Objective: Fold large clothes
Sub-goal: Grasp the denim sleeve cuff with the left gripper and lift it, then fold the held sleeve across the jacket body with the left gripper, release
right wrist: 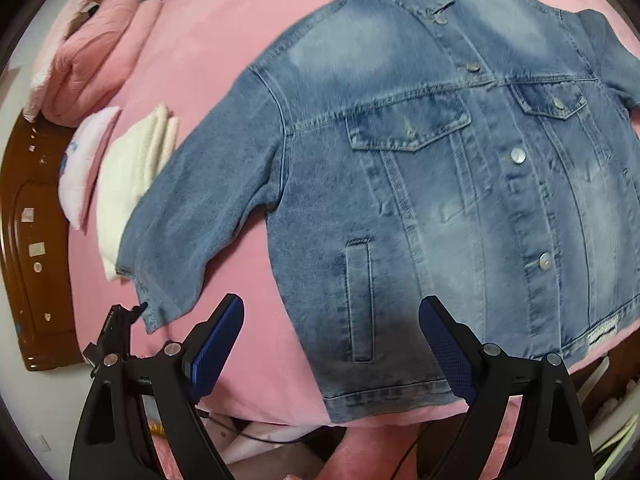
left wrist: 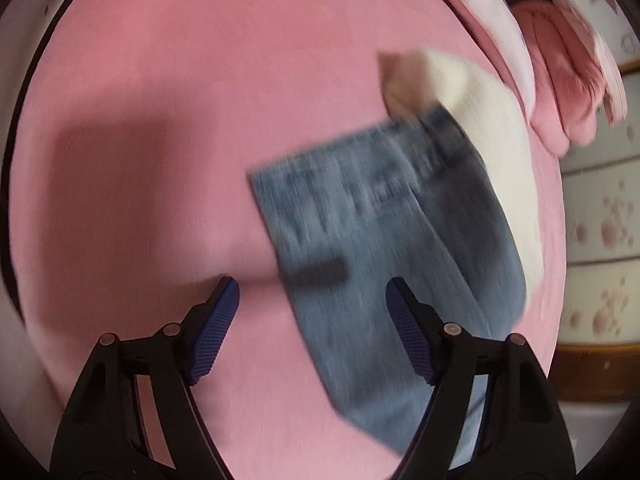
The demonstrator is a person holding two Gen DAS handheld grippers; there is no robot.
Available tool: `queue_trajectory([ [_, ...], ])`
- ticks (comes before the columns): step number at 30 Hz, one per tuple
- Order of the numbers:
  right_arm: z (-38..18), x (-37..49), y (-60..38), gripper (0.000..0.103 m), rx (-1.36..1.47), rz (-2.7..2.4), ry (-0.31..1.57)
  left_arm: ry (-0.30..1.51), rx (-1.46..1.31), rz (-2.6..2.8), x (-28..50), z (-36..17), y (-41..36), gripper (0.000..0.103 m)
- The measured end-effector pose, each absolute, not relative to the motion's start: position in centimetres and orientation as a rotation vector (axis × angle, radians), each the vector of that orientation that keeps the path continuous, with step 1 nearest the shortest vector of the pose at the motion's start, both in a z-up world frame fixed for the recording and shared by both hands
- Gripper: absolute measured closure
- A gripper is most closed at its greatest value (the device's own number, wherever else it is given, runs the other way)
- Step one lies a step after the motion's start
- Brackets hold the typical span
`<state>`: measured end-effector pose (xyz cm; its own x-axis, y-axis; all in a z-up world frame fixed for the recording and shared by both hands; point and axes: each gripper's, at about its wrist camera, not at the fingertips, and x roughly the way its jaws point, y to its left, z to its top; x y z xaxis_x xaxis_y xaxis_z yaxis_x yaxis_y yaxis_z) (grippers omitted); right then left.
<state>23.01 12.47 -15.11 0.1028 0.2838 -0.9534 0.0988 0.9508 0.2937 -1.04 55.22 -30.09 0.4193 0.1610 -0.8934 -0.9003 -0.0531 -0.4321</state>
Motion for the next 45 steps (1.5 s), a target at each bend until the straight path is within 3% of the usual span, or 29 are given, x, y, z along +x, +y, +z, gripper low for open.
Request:
queue_trajectory([
  [4, -16.7, 22.5, 14.2, 0.012, 0.244, 0.106, 1.489, 0.705, -1.278, 1.002, -0.6, -30.9, 57.7, 0.033],
  [6, -17.1, 22.0, 14.1, 0.012, 0.236, 0.096, 1.494, 0.730, -1.211, 1.004, 0.2, -31.0, 58.7, 0.053],
  [13, -17.5, 22.4, 13.9, 0.012, 0.253, 0.065, 1.521, 0.770, -1.194, 0.939, 1.6, -30.6, 59.7, 0.076],
  [15, -17.6, 22.6, 14.3, 0.012, 0.254, 0.076, 1.526, 0.748, -1.187, 0.890, 1.6, -29.5, 59.7, 0.089],
  [25, -17.8, 23.0, 14.8, 0.012, 0.223, 0.191, 1.482, 0.539, -1.063, 0.627, 4.1, -18.7, 55.5, 0.093],
  [34, -16.1, 23.8, 8.7, 0.012, 0.341, 0.281, 1.387, 0.437, -0.944, 0.310, 10.0, -8.1, 41.7, 0.093],
  [41, -12.9, 26.8, 0.6, 0.013, 0.366, 0.362, 1.230, 0.520, -0.864, 0.142, 18.7, -5.4, 27.7, 0.093],
  [45, -12.7, 28.2, -4.6, 0.013, 0.351, 0.380, 1.173, 0.652, -0.781, 0.080, 23.7, -8.3, 19.0, 0.093],
])
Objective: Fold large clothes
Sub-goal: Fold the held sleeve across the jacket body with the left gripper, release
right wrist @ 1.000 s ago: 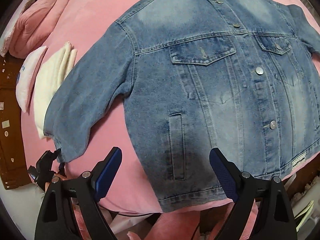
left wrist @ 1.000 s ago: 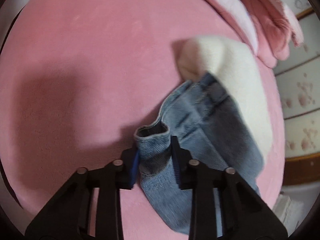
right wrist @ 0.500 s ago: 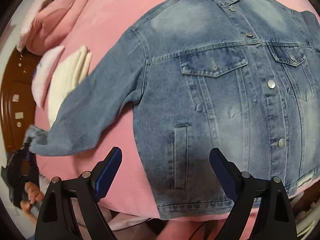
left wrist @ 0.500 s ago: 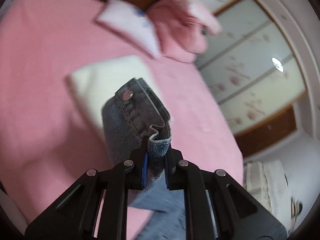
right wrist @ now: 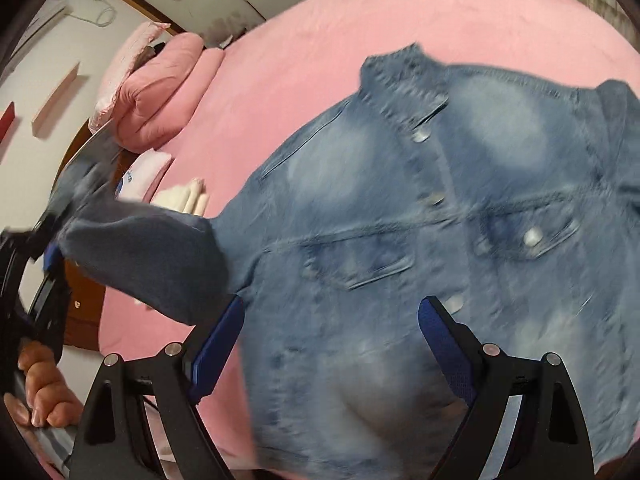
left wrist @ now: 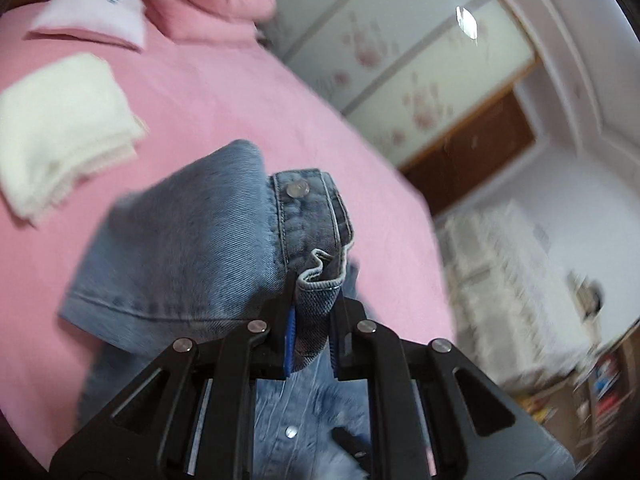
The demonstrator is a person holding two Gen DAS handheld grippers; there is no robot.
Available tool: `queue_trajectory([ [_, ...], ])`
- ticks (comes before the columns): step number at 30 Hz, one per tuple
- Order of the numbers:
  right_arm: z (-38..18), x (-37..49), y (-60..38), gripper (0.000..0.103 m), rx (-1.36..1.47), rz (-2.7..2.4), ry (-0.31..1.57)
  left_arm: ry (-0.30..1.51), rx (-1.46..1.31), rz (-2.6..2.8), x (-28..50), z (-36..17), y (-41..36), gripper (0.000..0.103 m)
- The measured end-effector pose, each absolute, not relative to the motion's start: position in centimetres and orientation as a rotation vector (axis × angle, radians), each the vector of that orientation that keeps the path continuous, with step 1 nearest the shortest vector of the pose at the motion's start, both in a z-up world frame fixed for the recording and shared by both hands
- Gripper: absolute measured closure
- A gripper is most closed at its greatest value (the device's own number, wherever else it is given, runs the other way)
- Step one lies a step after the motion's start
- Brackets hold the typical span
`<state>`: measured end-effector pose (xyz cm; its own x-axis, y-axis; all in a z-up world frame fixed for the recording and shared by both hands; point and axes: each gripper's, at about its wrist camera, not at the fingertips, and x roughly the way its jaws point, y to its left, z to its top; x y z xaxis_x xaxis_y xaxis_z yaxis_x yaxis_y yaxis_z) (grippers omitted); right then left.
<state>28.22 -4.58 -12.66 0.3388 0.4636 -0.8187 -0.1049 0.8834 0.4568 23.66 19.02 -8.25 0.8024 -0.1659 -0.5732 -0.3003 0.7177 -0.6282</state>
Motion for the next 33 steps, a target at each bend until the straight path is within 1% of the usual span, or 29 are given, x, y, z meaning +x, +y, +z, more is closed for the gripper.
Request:
queue_trajectory([
  [4, -15.0, 29.2, -9.5, 0.013, 0.319, 0.326, 1.159, 0.780, -0.689, 0.115, 27.5, -14.2, 11.6, 0.093],
  [7, -17.5, 29.8, -12.4, 0.013, 0.326, 0.292, 1.179, 0.917, -0.664, 0.144, 29.3, -19.0, 9.5, 0.092],
  [8, -18.4, 30.0, -13.2, 0.013, 0.327, 0.281, 1.192, 0.954, -0.665, 0.148, 29.7, -19.9, 9.1, 0.090],
  [11, -20.5, 30.3, -14.5, 0.013, 0.352, 0.267, 1.213, 1.194, -0.688, 0.114, 30.5, -24.3, 8.2, 0.065],
  [12, -21.1, 30.2, -14.6, 0.013, 0.363, 0.265, 1.220, 1.274, -0.676, 0.114, 30.6, -25.4, 7.7, 0.065],
  [14, -21.9, 30.3, -14.9, 0.015, 0.393, 0.273, 1.237, 1.307, -0.625, 0.121, 28.9, -26.8, 8.2, 0.063],
  [16, -22.2, 30.1, -14.1, 0.017, 0.411, 0.288, 1.248, 1.330, -0.555, 0.120, 28.0, -26.6, 7.8, 0.053],
  [18, -22.6, 30.0, -13.2, 0.020, 0.437, 0.316, 1.269, 1.345, -0.491, 0.114, 27.3, -26.6, 9.0, 0.035],
  [19, -22.8, 29.9, -12.5, 0.022, 0.452, 0.334, 1.281, 1.354, -0.449, 0.125, 27.0, -26.5, 9.4, 0.032],
  [20, -23.0, 29.7, -11.8, 0.025, 0.470, 0.361, 1.296, 1.362, -0.411, 0.134, 26.4, -26.7, 10.4, 0.032],
  [22, -23.3, 29.4, -10.0, 0.025, 0.488, 0.416, 1.327, 1.381, -0.349, 0.161, 25.2, -27.0, 12.4, 0.032],
  [25, -23.9, 28.7, -7.5, 0.033, 0.491, 0.458, 1.369, 1.405, -0.298, 0.256, 23.1, -27.1, 16.9, 0.032],
  [28, -25.0, 28.1, -5.2, 0.042, 0.484, 0.431, 1.412, 1.422, -0.325, 0.352, 21.6, -27.6, 21.0, 0.032],
  [29, -25.5, 28.1, -4.8, 0.047, 0.481, 0.408, 1.423, 1.419, -0.344, 0.372, 21.3, -27.9, 22.2, 0.032],
  [32, -27.3, 28.1, -4.4, 0.053, 0.479, 0.306, 1.448, 1.398, -0.374, 0.390, 21.4, -28.6, 24.7, 0.032],
  [33, -27.6, 28.2, -4.3, 0.061, 0.484, 0.285, 1.446, 1.392, -0.366, 0.391, 21.7, -29.1, 25.6, 0.032],
])
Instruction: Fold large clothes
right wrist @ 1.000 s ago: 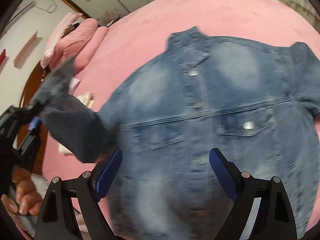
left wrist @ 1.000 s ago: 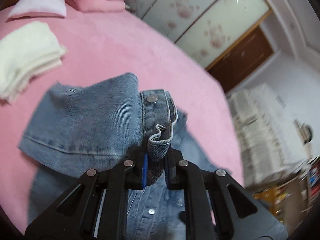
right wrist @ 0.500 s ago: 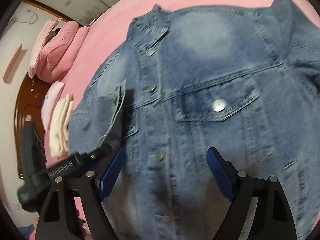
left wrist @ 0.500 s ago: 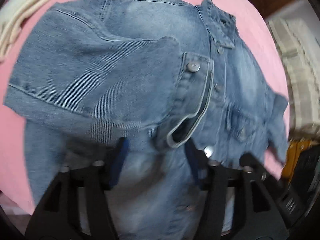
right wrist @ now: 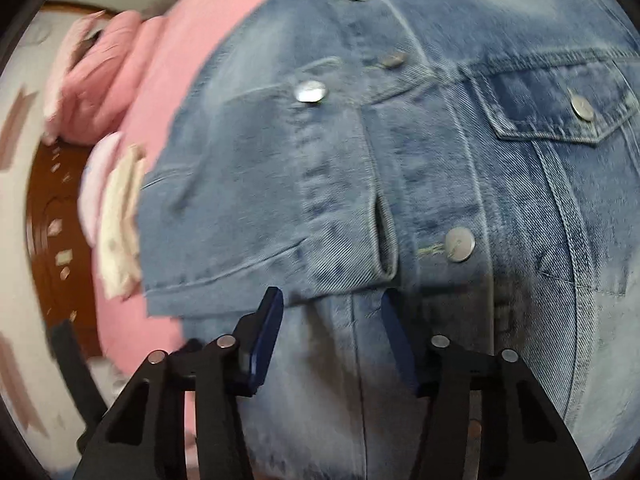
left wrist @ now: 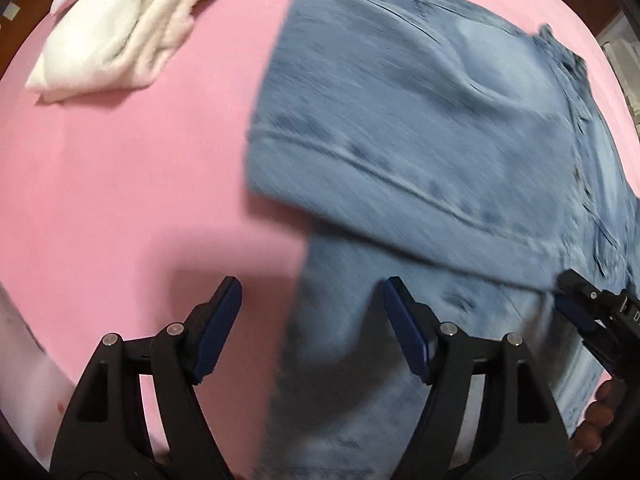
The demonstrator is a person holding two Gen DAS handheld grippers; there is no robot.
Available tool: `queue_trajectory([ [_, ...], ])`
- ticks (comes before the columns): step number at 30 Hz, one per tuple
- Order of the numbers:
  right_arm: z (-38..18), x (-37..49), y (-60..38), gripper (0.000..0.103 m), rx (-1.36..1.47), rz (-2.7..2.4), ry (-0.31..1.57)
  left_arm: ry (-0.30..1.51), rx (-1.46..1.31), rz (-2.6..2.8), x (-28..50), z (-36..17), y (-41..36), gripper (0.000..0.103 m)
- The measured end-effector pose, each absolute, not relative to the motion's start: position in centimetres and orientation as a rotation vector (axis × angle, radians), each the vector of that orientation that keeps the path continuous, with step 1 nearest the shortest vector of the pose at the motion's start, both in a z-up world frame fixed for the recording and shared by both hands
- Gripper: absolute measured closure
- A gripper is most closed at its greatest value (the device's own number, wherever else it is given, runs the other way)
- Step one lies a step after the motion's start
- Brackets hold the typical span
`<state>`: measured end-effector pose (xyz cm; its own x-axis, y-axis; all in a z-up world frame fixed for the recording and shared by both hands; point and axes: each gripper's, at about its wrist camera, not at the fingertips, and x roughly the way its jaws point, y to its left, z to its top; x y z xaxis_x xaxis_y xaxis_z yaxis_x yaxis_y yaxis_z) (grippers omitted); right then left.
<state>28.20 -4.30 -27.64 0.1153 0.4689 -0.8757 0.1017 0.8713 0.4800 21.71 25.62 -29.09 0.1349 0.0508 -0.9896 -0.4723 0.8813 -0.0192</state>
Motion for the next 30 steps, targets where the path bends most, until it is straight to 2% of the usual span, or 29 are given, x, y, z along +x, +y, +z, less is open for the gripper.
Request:
queue_trajectory([
  [3, -28.4, 28.9, -5.2, 0.084, 0.551, 0.237, 1.410, 1.374, -0.355, 0.377, 22.6, -29.6, 26.7, 0.032],
  [5, -28.0, 29.3, -5.5, 0.092, 0.571, 0.240, 1.373, 1.357, -0.329, 0.365, 23.2, -29.4, 26.8, 0.032],
  [17, -12.8, 33.2, -9.5, 0.094, 0.544, 0.428, 0.849, 1.283, -0.290, 0.359, 24.4, -27.9, 26.3, 0.036],
  [20, -11.6, 32.3, -12.6, 0.094, 0.476, 0.363, 0.728, 1.260, -0.322, 0.353, 23.2, -27.5, 26.8, 0.039],
  [23, -13.9, 32.2, -15.9, 0.094, 0.445, 0.269, 0.781, 1.251, -0.385, 0.335, 21.5, -26.9, 28.4, 0.046],
  [30, -25.8, 29.7, -21.0, 0.094, 0.459, 0.079, 1.071, 1.244, -0.417, 0.318, 20.5, -27.4, 28.6, 0.056],
])
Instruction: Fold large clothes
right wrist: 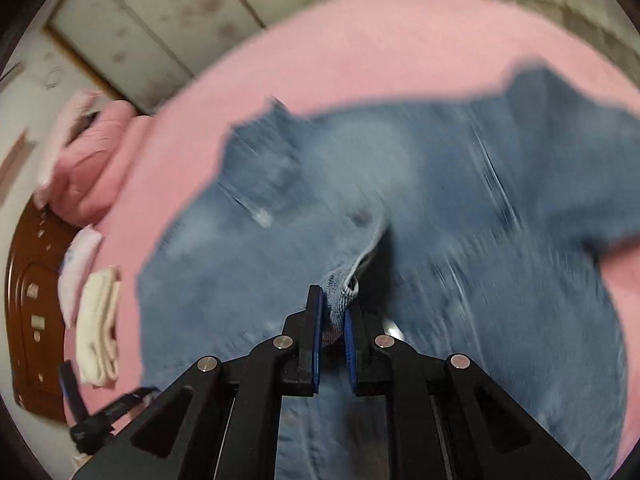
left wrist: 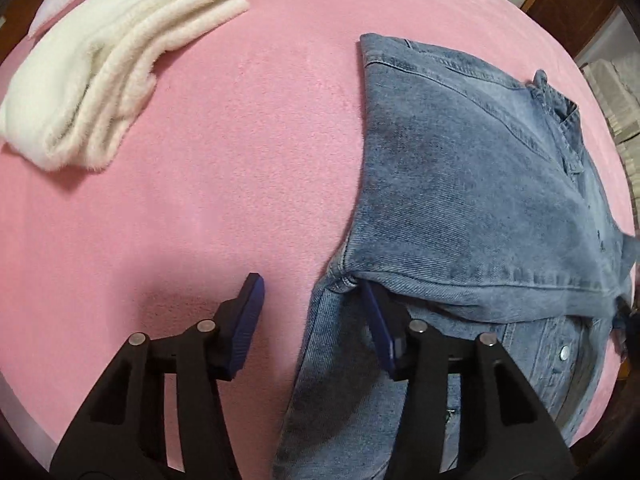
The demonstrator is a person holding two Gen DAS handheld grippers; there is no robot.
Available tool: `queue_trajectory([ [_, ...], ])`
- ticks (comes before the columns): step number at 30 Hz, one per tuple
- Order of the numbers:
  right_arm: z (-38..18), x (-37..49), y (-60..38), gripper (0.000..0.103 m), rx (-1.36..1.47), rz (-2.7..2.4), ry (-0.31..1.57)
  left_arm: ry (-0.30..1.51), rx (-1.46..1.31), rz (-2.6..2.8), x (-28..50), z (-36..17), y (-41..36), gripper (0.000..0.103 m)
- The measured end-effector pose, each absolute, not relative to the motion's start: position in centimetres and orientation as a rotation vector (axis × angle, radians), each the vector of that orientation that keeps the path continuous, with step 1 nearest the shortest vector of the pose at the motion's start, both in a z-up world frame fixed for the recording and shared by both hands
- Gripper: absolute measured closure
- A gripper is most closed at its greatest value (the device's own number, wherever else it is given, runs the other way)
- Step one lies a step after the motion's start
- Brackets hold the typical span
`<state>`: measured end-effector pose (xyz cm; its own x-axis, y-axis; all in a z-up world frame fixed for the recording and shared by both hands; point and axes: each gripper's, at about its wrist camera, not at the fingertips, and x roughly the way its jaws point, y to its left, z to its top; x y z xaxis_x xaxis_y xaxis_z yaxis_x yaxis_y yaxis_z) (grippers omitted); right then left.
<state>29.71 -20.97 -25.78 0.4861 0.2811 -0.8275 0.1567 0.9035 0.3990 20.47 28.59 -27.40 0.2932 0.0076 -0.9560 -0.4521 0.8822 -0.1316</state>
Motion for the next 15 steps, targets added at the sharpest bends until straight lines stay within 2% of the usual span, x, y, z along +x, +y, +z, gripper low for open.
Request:
queue_trajectory([
  [3, -28.8, 28.2, -23.0, 0.091, 0.534, 0.036, 1.090, 1.247, -0.478, 0.329, 19.4, -27.1, 29.5, 0.056],
  [6, -29.6, 27.7, -24.3, 0.086, 0.577, -0.045, 1.113, 1.301, -0.418, 0.365, 18.5, -25.8, 29.0, 0.056],
  [10, -24.9, 27.1, -25.0, 0.085, 0.552, -0.137, 1.045, 1.274, -0.294, 0.354, 18.0, -22.4, 27.1, 0.056],
  [13, -21.8, 26.2, -24.1, 0.086, 0.520, -0.082, 1.014, 1.189, -0.347, 0.213, 17.6, -19.7, 25.8, 0.056],
  [15, -21.6, 26.3, -21.4, 0.086, 0.525, 0.126, 1.060, 1.179, -0.439, 0.107, 18.6, -19.3, 24.8, 0.061],
])
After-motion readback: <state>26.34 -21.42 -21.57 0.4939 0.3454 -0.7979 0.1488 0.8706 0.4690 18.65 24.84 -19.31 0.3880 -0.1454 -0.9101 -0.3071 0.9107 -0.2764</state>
